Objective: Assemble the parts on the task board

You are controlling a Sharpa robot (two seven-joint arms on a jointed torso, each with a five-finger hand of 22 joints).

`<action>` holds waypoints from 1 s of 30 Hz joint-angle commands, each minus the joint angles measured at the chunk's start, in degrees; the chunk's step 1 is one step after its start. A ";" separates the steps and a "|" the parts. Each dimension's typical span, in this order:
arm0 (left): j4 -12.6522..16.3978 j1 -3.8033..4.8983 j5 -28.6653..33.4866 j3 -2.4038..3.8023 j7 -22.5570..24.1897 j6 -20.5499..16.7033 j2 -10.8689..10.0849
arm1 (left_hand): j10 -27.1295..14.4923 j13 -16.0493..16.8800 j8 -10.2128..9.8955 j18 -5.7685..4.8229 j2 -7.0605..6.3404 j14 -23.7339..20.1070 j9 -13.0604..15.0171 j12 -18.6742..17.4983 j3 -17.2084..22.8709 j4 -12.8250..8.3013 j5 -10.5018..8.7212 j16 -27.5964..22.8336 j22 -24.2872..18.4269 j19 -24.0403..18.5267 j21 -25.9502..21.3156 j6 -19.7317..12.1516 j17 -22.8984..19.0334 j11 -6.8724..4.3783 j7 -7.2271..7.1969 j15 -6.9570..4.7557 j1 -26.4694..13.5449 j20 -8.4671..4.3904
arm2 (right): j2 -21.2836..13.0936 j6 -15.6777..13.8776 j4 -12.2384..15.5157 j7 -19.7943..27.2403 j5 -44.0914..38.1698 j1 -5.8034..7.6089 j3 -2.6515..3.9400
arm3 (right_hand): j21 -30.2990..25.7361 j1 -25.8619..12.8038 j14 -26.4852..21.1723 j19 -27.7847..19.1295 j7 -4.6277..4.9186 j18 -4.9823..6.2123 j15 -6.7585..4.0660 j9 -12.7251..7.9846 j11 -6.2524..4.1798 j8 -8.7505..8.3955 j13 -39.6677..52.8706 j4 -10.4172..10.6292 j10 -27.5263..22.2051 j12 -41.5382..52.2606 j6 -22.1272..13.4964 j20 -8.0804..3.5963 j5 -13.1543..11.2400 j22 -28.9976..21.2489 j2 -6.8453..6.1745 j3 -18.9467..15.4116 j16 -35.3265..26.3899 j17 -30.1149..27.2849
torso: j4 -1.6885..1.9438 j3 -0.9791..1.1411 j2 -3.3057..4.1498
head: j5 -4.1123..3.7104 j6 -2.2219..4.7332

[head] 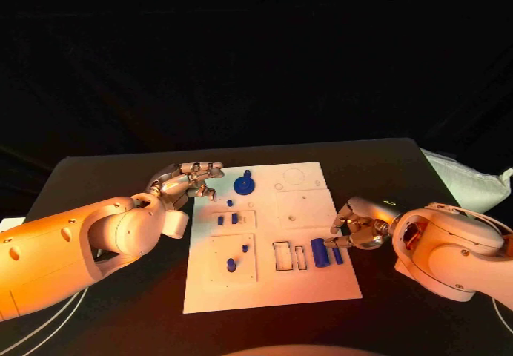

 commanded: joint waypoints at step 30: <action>-0.24 -0.39 -0.25 0.03 0.06 1.38 0.02 | -0.33 0.09 0.36 0.97 0.48 -0.31 -0.06 0.37 -0.21 -0.06 -0.14 -0.31 -0.06 -0.32 -0.26 -0.06 -0.06 0.06 0.14 0.10 0.23 -0.01 | 7.61 2.93 -4.31 -2.12 -4.19 -4.61 -0.21 | 1.74 1.10 3.58 1.65 -0.57 -1.45 0.20 0.62 -0.31 3.60 9.47 -0.24 3.03 6.65 -0.78 0.08 2.63 2.82 3.52 -3.21 2.74 3.87 | -0.03 0.03 0.03 | 0.80 -0.71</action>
